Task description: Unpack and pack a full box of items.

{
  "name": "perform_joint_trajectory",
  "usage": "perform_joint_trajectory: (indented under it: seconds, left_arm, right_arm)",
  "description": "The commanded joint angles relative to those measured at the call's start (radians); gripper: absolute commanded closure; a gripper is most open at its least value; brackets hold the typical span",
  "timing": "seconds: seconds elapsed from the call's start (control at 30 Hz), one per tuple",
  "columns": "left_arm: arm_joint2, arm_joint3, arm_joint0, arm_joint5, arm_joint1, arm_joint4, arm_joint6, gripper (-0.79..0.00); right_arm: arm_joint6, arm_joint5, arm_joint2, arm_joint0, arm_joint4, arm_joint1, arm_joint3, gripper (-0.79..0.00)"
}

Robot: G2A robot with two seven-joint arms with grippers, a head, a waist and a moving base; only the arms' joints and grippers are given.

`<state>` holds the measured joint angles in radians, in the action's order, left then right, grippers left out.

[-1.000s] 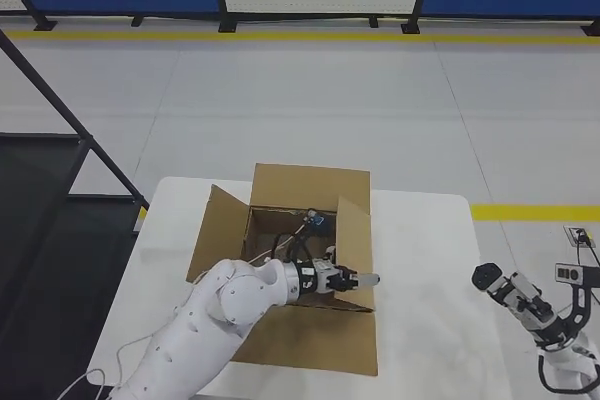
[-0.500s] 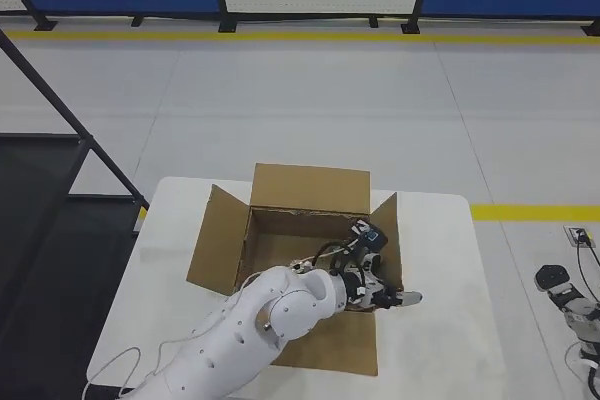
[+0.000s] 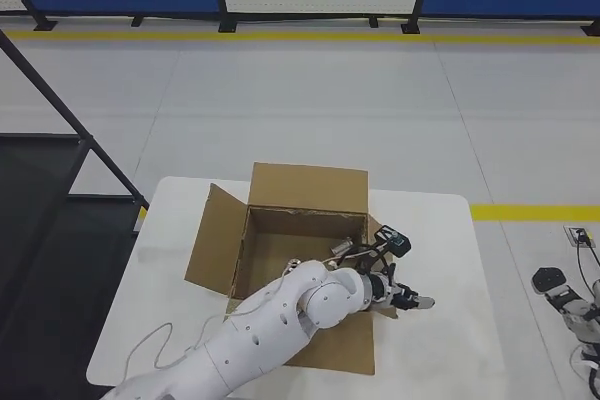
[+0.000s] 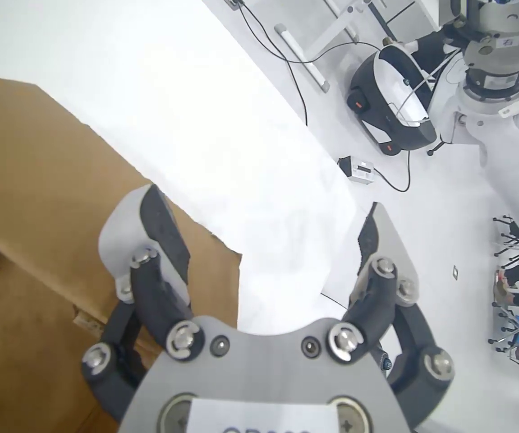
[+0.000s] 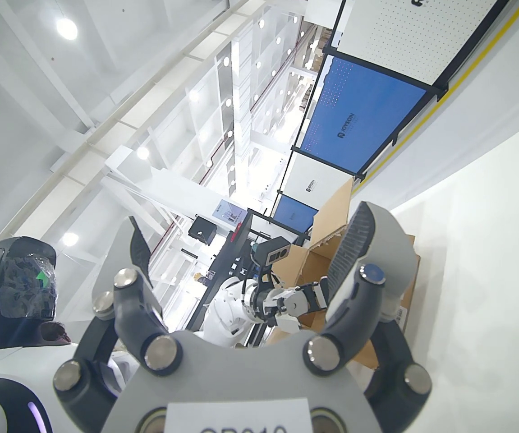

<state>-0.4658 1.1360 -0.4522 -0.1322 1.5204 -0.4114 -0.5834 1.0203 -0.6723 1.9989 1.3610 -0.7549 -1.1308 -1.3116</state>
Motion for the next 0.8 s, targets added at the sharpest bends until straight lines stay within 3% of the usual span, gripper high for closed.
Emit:
perform_joint_trajectory:
  seconds: [0.0,0.23,0.37,0.47,0.6,0.77]
  left_arm:
    - [-0.012,-0.002,0.003,-0.013,0.006,0.006,0.011,-0.785]
    - [-0.092,0.116,-0.029,-0.03,-0.017,-0.032,0.021,-0.785]
    - [-0.197,0.288,-0.106,-0.007,-0.064,-0.139,0.044,-0.785]
    - [-0.356,0.481,-0.236,-0.008,-0.122,-0.186,0.018,-0.785]
    - [-0.648,0.767,-0.473,-0.071,-0.194,-0.14,-0.081,-0.785]
    - [-1.025,0.978,-0.724,-0.166,-0.243,0.037,-0.126,-0.785]
  right_arm:
    - [-0.007,0.01,-0.011,-0.015,0.011,0.001,-0.001,-0.785]
    - [-0.045,0.015,-0.033,-0.042,0.03,0.003,-0.015,-0.785]
    - [-0.078,0.02,-0.047,-0.053,0.046,0.003,-0.041,-0.785]
    - [-0.091,0.03,-0.061,-0.064,0.09,0.005,-0.085,-0.785]
    - [-0.113,0.063,-0.086,-0.086,0.182,0.01,-0.168,-0.785]
    - [-0.169,0.162,-0.155,-0.144,0.402,0.016,-0.301,-0.785]
